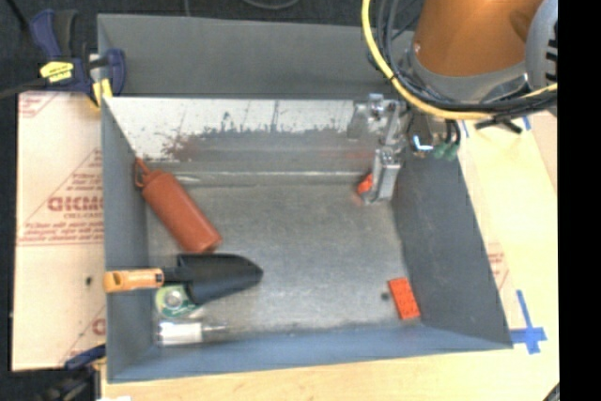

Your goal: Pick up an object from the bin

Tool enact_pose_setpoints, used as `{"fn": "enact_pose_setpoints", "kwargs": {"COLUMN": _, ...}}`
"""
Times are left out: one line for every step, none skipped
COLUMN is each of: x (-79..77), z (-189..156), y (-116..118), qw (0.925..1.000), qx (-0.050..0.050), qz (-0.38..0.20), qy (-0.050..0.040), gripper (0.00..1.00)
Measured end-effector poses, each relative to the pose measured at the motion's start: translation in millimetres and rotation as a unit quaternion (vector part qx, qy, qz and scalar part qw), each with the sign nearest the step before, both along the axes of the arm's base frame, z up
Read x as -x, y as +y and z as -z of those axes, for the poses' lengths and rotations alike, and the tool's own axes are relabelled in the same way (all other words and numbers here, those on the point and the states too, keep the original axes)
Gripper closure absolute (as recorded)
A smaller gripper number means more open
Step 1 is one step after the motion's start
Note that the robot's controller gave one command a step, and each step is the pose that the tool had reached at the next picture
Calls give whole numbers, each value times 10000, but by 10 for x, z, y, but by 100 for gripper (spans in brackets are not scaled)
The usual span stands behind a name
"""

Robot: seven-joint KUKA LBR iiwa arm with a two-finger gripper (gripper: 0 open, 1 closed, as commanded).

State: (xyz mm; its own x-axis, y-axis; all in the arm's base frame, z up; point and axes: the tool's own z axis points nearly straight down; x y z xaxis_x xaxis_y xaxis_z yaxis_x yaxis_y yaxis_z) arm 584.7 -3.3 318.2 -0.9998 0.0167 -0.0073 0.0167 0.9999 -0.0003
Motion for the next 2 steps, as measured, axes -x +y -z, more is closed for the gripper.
{"fn": "enact_pose_setpoints", "kwargs": {"x": -68, "z": 289, "y": -30, "qw": 9998, "qx": 11, "qz": -213, "qy": -50, "gripper": 0}}
{"fn": "enact_pose_setpoints", "kwargs": {"x": -44, "z": 752, "y": -52, "qw": 9997, "qx": 10, "qz": -254, "qy": 24, "gripper": 0}}
